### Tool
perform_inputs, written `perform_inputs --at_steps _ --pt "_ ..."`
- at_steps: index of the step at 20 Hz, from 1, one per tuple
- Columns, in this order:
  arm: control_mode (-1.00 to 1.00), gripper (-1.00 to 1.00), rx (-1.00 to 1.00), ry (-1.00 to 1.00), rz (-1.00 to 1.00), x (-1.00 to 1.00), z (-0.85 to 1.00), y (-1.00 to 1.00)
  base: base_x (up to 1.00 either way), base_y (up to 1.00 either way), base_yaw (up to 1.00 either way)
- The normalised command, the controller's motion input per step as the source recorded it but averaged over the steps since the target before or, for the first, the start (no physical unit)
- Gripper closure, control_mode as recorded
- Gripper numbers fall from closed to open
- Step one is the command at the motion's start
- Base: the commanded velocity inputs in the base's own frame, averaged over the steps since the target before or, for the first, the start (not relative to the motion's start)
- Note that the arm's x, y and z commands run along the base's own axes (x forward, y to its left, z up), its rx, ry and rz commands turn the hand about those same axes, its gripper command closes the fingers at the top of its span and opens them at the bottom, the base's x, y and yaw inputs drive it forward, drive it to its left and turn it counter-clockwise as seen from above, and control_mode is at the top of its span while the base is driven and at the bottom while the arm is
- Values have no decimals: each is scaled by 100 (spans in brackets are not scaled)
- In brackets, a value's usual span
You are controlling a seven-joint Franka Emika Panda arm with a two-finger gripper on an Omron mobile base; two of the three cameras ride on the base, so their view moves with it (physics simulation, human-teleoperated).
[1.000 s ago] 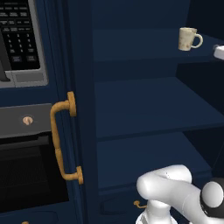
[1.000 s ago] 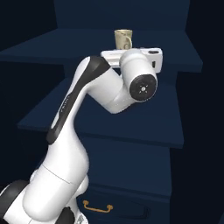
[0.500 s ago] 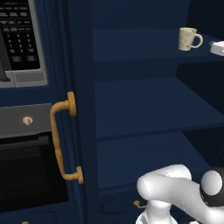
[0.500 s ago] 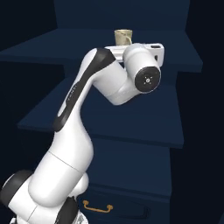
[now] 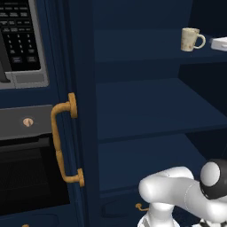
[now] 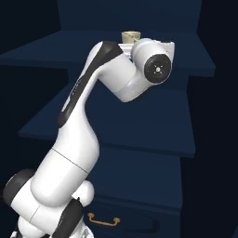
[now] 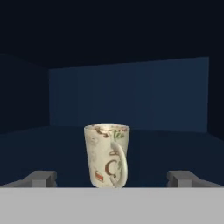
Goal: Pick the kettle from the counter and place it on the tray. Then pick the mug from the cabinet and place it on the tray. Then close the cabinet doors.
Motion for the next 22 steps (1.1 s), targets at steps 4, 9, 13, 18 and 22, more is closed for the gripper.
perform_inputs --at_steps 4,9,13,18,22 --pt "-100 -100 0 9 2 19 0 0 0 0 0" --pt "-100 -100 0 8 2 32 0 0 0 0 0" --pt "-100 -100 0 5 1 16 0 0 0 0 0" --pt "-100 -100 0 2 1 7 0 0 0 0 0" --pt "-100 -100 0 0 1 4 0 0 0 0 0"
